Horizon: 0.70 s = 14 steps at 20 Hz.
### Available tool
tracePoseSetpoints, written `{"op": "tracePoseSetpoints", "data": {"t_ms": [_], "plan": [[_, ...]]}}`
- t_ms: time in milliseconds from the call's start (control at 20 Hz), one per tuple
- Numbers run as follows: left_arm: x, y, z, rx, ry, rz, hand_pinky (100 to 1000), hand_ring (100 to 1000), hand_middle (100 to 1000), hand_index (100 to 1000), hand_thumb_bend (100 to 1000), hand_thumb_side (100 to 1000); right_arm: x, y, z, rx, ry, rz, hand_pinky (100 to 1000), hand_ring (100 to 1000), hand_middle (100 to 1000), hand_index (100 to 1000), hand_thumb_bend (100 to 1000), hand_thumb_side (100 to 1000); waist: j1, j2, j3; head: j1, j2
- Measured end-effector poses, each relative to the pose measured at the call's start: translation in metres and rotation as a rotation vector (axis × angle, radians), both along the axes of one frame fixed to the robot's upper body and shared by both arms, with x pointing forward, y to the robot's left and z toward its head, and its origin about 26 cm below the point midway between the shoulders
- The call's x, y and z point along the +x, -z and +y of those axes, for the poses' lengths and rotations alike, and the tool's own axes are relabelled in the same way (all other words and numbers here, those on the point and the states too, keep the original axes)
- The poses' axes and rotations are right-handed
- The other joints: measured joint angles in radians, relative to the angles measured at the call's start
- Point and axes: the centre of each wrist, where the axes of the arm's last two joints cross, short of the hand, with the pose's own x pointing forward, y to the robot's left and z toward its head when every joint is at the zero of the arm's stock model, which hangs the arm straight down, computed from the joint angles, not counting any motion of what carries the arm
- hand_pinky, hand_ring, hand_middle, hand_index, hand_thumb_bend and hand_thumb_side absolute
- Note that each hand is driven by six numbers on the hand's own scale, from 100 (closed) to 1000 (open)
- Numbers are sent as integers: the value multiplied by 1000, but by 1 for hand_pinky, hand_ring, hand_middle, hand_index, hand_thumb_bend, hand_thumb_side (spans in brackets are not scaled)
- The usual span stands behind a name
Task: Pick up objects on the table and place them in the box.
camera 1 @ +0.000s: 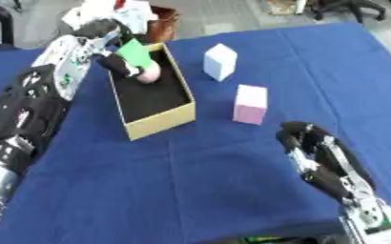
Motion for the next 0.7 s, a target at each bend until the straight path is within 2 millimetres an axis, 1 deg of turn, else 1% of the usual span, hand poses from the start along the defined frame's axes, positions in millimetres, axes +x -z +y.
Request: {"op": "tracePoseSetpoints", "data": {"t_ms": [100,200,250,350,550,600,650,700], "plan": [[0,-2,1,1,-3,-2,821,771,830,892,699,404,0,0,0,0,0,-1,773,735,641,777,100,468,0,0,5,0,0],[-2,-5,6,-1,-10,-9,821,771,832,895,711,411,0,-1,0,1,2,-2,773,735,641,777,100,467,0,0,8,0,-1],[-3,-6,8,-4,-14,-11,820,771,831,895,714,414,0,-1,0,2,4,-3,773,735,641,777,100,466,0,0,12,0,-1],[-5,-8,15,-15,-24,-15,802,753,809,887,679,410,1,-1,-2,4,11,-4,772,735,641,777,100,463,0,0,17,-1,-1],[-9,-12,24,-45,-45,-40,802,753,809,887,679,410,1,-1,-2,6,18,-5,772,735,641,777,100,463,0,0,22,-4,-1],[-10,-13,24,-51,-46,-45,755,711,746,852,547,385,1,-1,-3,6,19,-5,772,735,642,780,100,423,0,0,22,-4,-1],[-11,-14,24,-60,-45,-51,751,707,741,849,541,384,2,-2,-3,3,20,-10,772,735,642,780,100,419,0,0,26,-5,0],[-12,-12,27,-72,-43,-58,739,690,717,836,526,381,4,-7,-4,-7,19,-27,772,736,643,781,100,401,0,0,35,-8,0]]}}
